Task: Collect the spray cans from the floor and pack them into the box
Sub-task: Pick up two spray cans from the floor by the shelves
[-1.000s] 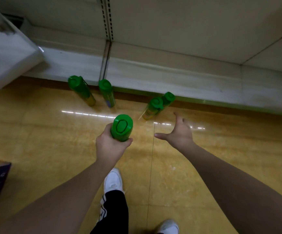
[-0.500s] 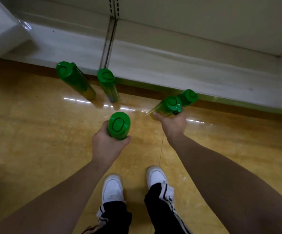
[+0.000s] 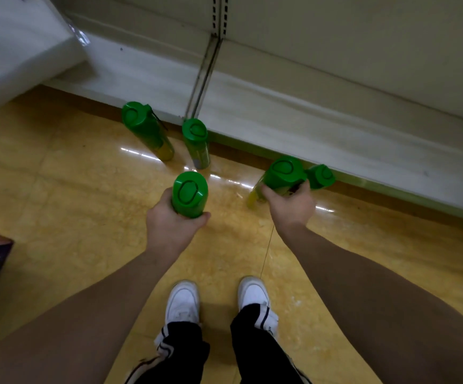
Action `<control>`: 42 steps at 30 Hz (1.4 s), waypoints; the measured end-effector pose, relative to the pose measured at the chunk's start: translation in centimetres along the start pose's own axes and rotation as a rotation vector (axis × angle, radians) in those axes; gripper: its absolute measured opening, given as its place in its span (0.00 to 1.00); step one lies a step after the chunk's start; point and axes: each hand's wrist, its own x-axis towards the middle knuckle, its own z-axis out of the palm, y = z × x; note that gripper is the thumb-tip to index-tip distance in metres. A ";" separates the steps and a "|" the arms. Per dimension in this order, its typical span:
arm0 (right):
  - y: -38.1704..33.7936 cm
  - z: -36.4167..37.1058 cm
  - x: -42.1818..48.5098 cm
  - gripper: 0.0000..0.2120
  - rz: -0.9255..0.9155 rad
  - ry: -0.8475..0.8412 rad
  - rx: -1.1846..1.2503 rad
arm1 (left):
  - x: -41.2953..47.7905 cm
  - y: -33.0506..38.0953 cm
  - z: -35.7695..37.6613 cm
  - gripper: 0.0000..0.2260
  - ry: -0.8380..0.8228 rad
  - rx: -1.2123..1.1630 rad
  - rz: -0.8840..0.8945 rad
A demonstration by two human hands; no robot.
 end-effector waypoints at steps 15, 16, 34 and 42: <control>-24.0 -11.5 -16.9 0.36 -0.506 -0.408 -0.142 | -11.6 15.8 -23.2 0.30 0.276 -0.124 -0.067; -25.7 -12.5 -18.6 0.36 -0.542 -0.430 -0.134 | -13.0 16.7 -25.7 0.29 0.301 -0.132 -0.064; -55.5 -25.6 -52.7 0.35 -1.118 -0.843 0.271 | -42.2 24.5 -63.6 0.32 1.045 -0.312 0.040; -60.9 -25.1 -66.2 0.28 -1.253 -0.900 0.426 | -47.6 21.9 -74.0 0.31 1.255 -0.407 0.191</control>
